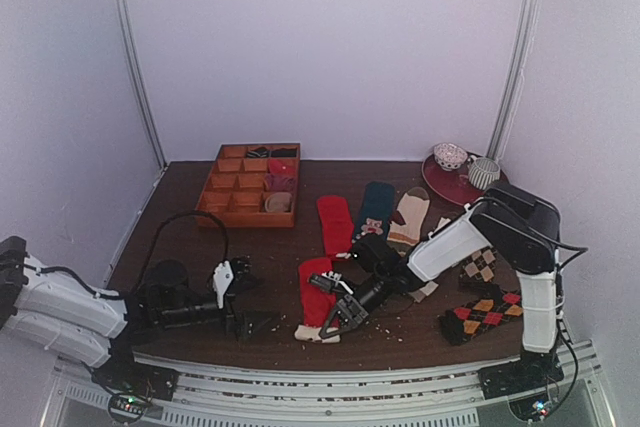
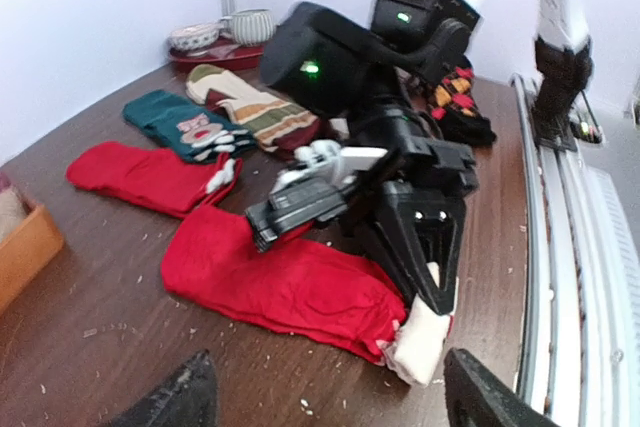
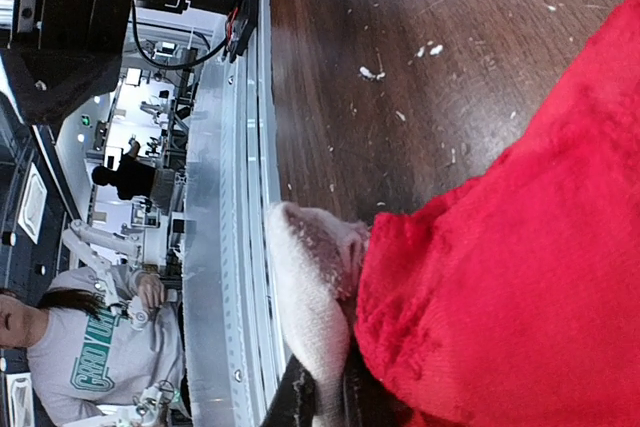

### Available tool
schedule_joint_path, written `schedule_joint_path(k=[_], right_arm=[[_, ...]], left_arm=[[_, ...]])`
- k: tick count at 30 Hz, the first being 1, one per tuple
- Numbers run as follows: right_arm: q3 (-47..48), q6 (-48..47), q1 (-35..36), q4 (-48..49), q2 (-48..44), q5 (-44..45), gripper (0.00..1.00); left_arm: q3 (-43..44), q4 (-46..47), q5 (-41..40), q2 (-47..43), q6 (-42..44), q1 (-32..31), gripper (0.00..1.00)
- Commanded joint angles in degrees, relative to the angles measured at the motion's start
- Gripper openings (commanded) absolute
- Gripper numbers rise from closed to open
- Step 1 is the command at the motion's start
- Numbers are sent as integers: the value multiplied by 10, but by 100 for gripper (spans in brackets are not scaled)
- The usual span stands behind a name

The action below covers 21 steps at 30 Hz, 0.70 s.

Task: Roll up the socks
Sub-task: Roll a pair of socks at the center of the board.

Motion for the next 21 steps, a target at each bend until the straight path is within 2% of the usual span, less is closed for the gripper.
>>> schedule_joint_path(k=[1, 2, 3, 7, 12, 16, 21], right_arm=[[-28, 45, -15, -104, 62, 52, 0], [-27, 43, -17, -108, 65, 53, 0], [-25, 40, -17, -112, 68, 56, 0], [-22, 39, -20, -115, 72, 63, 0], [-21, 41, -22, -112, 71, 61, 0], [-23, 39, -27, -111, 69, 61, 0], [-33, 52, -30, -92, 68, 57, 0]], left_arm=[[81, 16, 116, 89, 62, 1, 66], [101, 0, 142, 135, 71, 0, 59], [113, 0, 163, 166, 74, 0, 57], [111, 98, 195, 234, 54, -2, 58], [152, 42, 182, 272, 87, -11, 59], [163, 31, 176, 299, 99, -20, 59], [188, 3, 179, 343, 104, -28, 55]])
